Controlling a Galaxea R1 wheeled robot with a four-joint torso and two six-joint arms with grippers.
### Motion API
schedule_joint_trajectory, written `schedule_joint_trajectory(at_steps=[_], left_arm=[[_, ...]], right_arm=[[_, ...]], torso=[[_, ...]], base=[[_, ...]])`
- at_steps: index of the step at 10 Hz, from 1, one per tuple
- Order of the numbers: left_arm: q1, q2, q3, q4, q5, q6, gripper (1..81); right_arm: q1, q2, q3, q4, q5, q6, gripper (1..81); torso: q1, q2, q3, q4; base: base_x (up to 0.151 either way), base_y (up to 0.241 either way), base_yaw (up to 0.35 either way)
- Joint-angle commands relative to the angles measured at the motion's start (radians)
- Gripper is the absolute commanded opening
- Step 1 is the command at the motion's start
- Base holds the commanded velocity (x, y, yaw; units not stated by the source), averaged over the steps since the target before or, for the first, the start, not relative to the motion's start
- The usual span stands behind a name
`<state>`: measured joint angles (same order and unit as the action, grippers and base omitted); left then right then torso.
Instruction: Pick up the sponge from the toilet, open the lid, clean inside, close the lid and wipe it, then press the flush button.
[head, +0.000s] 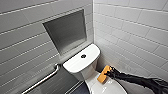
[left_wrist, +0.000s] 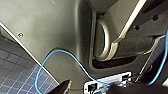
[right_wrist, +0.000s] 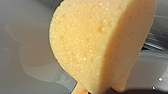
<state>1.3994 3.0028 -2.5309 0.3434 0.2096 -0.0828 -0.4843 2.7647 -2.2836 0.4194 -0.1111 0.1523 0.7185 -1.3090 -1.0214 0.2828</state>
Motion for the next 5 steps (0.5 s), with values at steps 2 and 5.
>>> schedule_joint_trajectory(at_steps=[2, 5], left_arm=[[0.008, -0.01, 0.001, 0.002, 0.085, 0.001, 81.1], [0.011, -0.011, 0.001, 0.002, 0.085, 0.001, 81.1]], right_arm=[[0.037, 0.014, -0.089, 0.022, -0.007, 0.085, 1.0], [0.017, -0.009, -0.077, 0.021, 0.011, 0.085, 1.0]], torso=[[0.002, -0.002, 0.0, 0.0], [0.002, -0.002, -0.012, 0.0]], base=[[0.0, 0.0, 0.0], [0.0, 0.0, 0.0]])
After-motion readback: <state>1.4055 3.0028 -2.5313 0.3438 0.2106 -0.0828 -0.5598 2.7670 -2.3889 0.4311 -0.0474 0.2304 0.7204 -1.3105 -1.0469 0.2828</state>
